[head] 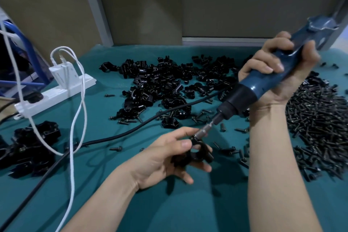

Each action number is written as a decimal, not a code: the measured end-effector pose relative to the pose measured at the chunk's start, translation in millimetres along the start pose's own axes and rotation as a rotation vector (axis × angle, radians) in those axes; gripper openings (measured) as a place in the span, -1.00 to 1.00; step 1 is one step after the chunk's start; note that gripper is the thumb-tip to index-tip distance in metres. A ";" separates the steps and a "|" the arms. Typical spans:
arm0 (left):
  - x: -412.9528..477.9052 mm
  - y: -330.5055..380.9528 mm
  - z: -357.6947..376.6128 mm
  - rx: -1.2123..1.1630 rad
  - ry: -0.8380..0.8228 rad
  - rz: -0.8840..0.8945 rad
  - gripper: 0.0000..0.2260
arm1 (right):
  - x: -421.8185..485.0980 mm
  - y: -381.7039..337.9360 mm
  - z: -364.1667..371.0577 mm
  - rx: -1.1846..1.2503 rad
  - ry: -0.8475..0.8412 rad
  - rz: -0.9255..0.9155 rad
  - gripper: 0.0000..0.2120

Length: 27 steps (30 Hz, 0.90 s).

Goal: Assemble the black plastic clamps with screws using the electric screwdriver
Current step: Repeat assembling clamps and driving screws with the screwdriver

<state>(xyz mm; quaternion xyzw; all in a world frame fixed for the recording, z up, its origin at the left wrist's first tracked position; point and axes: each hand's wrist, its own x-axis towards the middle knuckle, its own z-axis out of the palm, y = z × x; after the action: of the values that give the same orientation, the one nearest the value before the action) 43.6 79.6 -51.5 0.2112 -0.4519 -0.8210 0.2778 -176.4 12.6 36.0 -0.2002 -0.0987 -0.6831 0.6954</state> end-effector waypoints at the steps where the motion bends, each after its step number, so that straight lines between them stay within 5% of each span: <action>1: 1.2 -1.0 1.3 0.059 0.036 0.053 -0.49 | 0.9 -1.1 -3.5 -0.002 0.027 -0.022 -0.78; 5: 6.3 -6.1 1.0 0.226 0.273 0.166 -0.80 | 2.7 -5.1 -6.3 -0.116 0.062 -0.118 -0.55; 8: 7.6 -8.5 1.1 0.215 0.322 0.167 -0.78 | 1.6 -0.8 -5.8 -0.187 0.020 -0.127 -0.43; 14: 9.9 -11.0 4.6 0.114 0.351 0.224 -0.73 | 5.1 5.8 -1.7 -0.364 0.162 -0.190 -0.87; 19: 11.2 -12.9 3.4 0.029 0.414 0.235 -0.81 | 2.9 1.3 0.9 -0.355 0.147 -0.229 -0.85; 23: 11.5 -10.7 0.1 -0.088 0.461 0.289 -0.70 | 0.6 -5.4 2.5 -0.284 -0.003 -0.169 -0.53; 27: 10.3 -9.8 -2.9 0.150 0.575 0.318 -0.77 | 0.7 -0.9 5.5 -0.362 0.067 -0.171 -0.81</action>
<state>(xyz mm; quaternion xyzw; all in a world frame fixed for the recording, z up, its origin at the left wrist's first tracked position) 35.0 75.4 -62.3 0.3810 -0.4414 -0.6386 0.5022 -176.6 14.3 41.3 -0.2900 0.0325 -0.7525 0.5904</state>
